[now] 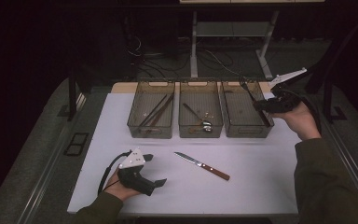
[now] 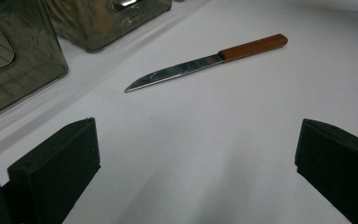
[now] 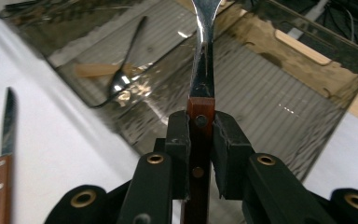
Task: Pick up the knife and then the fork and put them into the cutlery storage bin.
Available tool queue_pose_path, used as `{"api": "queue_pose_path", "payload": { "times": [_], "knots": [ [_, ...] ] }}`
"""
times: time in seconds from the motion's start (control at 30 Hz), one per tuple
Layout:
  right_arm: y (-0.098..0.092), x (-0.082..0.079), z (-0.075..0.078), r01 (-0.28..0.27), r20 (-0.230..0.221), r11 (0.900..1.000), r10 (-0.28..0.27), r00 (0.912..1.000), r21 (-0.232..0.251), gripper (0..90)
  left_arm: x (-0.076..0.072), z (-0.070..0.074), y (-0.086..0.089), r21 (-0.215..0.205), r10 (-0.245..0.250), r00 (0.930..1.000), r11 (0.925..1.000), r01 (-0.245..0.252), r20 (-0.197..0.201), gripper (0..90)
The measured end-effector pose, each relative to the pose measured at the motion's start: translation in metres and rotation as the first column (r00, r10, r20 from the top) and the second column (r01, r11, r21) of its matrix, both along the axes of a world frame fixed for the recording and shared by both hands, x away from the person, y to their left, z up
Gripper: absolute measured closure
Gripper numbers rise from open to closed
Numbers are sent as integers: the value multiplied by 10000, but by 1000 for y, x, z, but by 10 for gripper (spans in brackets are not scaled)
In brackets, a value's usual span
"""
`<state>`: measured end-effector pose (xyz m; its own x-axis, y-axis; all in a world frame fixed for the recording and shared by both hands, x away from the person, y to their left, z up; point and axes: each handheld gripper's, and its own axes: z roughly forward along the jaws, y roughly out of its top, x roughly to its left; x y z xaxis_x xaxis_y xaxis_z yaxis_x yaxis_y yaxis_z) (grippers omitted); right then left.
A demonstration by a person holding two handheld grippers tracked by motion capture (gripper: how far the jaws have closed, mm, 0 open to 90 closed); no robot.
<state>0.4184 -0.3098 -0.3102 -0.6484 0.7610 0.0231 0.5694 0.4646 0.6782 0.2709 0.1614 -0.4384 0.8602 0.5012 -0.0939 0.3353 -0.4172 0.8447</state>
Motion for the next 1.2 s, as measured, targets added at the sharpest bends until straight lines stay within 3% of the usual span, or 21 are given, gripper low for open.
{"api": "queue_pose_path", "payload": {
  "times": [0.27, 0.5, 0.93, 1.2],
  "knots": [
    [-5, 23, -12, 578, 23, 9974, -577, 9983, -425, 774, 0, 0, 0, -18, -12, 10000, 10000, 12, 0, 0],
    [-2, 36, -29, 814, -293, 9939, -838, 9961, -744, 774, 0, 0, 0, -35, -23, 10000, 10000, 23, -1, 0],
    [-3, 44, -65, 1061, -1122, 9883, -1183, 9866, -1094, 773, -1, 0, -1, -44, -72, 10000, 10000, 72, -4, 0],
    [0, 44, -76, 1038, -1231, 9851, -1210, 9850, -1374, 771, -1, 0, -2, 52, -114, 9999, 9999, 114, -15, 0]
  ]
}}
